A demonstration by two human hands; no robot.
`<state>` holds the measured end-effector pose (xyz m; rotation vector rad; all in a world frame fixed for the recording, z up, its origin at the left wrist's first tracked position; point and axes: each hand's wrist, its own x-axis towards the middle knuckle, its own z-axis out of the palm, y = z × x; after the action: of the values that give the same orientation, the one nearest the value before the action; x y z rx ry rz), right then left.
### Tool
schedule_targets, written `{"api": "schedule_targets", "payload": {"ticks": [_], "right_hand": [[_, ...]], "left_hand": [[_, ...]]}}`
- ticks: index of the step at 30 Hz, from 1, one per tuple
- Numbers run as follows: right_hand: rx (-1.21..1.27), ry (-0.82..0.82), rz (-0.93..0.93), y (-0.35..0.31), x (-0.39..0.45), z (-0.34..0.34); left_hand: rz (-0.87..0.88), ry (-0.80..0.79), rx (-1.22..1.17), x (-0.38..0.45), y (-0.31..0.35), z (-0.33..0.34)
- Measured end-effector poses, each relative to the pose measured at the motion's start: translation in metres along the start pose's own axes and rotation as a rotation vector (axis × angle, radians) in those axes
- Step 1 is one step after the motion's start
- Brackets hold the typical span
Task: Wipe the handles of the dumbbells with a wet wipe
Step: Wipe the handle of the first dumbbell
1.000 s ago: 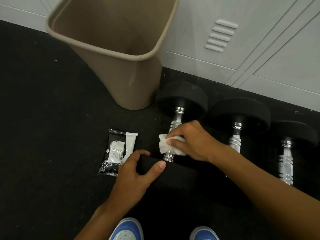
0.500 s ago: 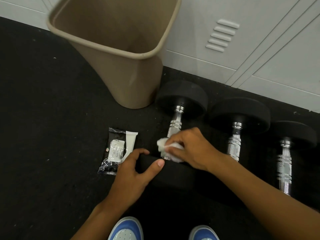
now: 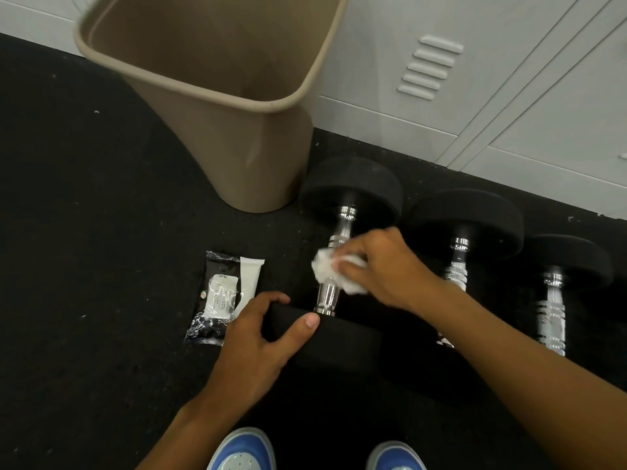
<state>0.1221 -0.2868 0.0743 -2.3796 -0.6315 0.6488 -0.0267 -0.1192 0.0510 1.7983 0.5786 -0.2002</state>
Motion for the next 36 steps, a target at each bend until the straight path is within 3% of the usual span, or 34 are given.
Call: {"api": "schedule_targets", "payload": {"ticks": [3,6,8,12,14,17,19,22,25,30,36], "right_hand": [[-0.019,0.093,0.055,-0.006,0.021,0.003],[-0.135,-0.021,-0.090,-0.012,0.005,0.015],[-0.035,-0.082,-0.140,-0.008,-0.013,0.016],[0.070,0.056,0.046,0.005,0.005,0.012],[0.043,0.099,0.043,-0.001,0.014,0.014],[-0.037,-0.015,-0.105,-0.006,-0.004,0.024],[0.037,-0.056,-0.066,-0.002,-0.020,0.018],[0.152,0.101,0.046,0.009,-0.009,0.008],[0.118,0.195,0.067,0.002,0.011,0.015],[0.043,0.057,-0.132,-0.002,-0.015,0.020],[0.009,0.230,0.031,0.000,0.019,0.007]], "left_hand": [[0.018,-0.003,0.011,0.000,0.001,0.001],[0.019,-0.003,0.020,0.001,0.003,-0.002],[0.014,-0.007,0.018,0.001,0.002,-0.002],[0.001,-0.015,0.018,0.001,-0.001,-0.001],[0.001,-0.015,0.021,0.000,0.000,-0.001],[0.003,-0.015,0.013,0.000,0.001,-0.002],[0.004,-0.011,0.003,0.001,0.000,-0.002],[0.001,-0.009,-0.010,0.000,-0.002,0.000],[0.006,-0.006,0.003,0.000,-0.001,0.000],[0.001,-0.007,0.001,0.001,-0.001,-0.002],[-0.007,-0.010,-0.012,-0.001,-0.001,0.001]]}}
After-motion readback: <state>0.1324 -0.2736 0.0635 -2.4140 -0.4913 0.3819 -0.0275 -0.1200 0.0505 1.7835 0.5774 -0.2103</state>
